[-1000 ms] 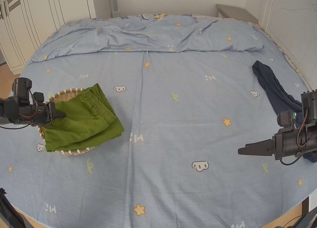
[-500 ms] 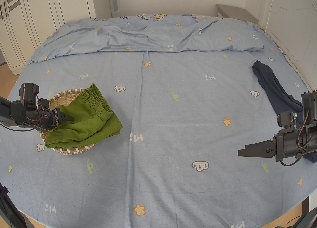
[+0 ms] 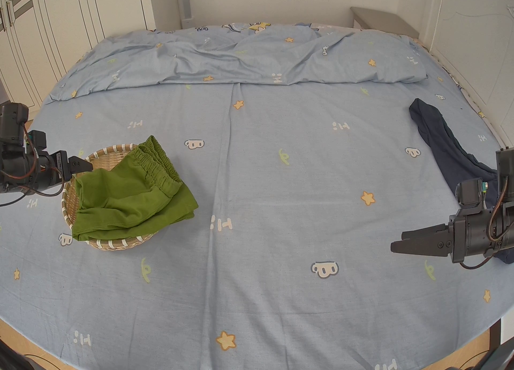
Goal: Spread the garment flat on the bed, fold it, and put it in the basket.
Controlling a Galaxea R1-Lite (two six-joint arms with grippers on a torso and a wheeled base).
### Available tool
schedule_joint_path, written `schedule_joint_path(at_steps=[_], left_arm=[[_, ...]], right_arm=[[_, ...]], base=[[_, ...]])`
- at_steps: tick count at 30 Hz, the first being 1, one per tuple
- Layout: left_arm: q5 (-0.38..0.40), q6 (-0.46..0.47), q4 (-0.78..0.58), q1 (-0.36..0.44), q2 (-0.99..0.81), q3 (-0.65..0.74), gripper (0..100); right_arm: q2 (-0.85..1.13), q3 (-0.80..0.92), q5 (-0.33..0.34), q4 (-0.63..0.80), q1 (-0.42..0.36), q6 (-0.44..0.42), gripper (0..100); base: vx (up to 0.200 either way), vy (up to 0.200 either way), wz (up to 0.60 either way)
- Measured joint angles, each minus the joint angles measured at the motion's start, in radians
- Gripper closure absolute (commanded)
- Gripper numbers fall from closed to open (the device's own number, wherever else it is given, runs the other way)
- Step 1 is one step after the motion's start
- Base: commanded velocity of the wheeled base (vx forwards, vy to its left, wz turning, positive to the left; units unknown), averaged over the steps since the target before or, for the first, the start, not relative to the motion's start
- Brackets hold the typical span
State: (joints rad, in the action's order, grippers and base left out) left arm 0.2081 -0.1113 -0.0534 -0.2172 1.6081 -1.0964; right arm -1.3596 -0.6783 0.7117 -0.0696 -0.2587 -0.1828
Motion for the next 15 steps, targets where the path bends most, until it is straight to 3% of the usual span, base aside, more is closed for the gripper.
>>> schedule_joint_path(at_steps=[6,15], left_arm=[[-0.016,0.020,-0.013,0.053,-0.182,0.073,0],[-0.147,0.021,-0.027,0.260,-0.544,0.313,0]], right_arm=[[0.112,0.072,-0.091,-0.044,-0.018,0.049,0],[0.465,0.348,-0.163,-0.133,-0.011,0.058,0]], base=[[0.000,0.000,0.00],[0.000,0.000,0.00]])
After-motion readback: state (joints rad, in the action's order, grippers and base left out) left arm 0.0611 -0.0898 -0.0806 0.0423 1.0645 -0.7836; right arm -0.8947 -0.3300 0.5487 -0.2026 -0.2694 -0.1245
